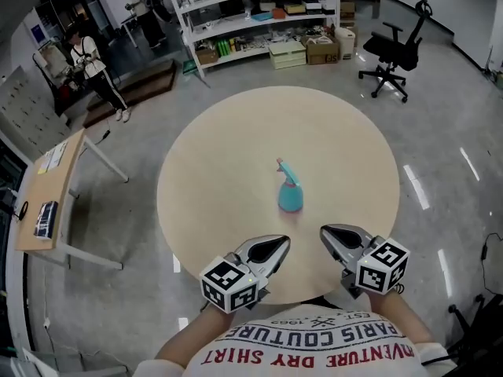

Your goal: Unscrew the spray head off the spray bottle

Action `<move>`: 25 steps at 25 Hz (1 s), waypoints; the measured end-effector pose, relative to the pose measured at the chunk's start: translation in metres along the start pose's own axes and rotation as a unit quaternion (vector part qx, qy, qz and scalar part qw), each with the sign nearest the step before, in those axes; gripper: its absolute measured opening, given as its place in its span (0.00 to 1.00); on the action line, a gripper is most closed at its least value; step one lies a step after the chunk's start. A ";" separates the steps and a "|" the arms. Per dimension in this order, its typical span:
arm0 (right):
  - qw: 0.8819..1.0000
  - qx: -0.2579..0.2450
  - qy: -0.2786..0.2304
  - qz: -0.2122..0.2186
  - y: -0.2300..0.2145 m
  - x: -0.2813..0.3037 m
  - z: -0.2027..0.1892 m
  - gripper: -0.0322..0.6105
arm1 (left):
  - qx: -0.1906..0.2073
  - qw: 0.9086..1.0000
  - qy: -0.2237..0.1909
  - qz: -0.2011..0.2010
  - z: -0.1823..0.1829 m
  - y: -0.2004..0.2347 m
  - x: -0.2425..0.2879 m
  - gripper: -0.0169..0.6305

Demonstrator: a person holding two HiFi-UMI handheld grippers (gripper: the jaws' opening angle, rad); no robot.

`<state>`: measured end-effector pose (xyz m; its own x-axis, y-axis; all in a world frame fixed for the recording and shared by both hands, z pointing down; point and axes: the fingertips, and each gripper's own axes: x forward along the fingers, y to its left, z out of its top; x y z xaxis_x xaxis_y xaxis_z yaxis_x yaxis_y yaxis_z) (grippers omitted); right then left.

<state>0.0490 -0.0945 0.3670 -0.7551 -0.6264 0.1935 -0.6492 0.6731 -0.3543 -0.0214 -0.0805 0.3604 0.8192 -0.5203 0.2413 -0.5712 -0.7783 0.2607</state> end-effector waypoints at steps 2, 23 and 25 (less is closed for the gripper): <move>1.000 0.002 0.006 0.005 -0.015 0.011 0.000 0.05 | 0.004 1.000 0.001 0.016 0.000 0.021 0.011 0.03; 0.996 -0.020 0.087 0.023 -0.104 0.087 -0.023 0.05 | 0.120 0.987 0.096 0.053 -0.072 0.163 0.152 0.50; 0.995 -0.030 0.088 0.024 -0.107 0.091 -0.023 0.05 | 0.122 0.987 0.096 0.052 -0.072 0.161 0.154 0.50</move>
<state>0.0473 -0.2143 0.4432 -0.7857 -0.5181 0.3379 -0.6130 0.7255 -0.3129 0.0093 -0.2610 0.5067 0.7188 -0.5429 0.4342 -0.6021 -0.7984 -0.0015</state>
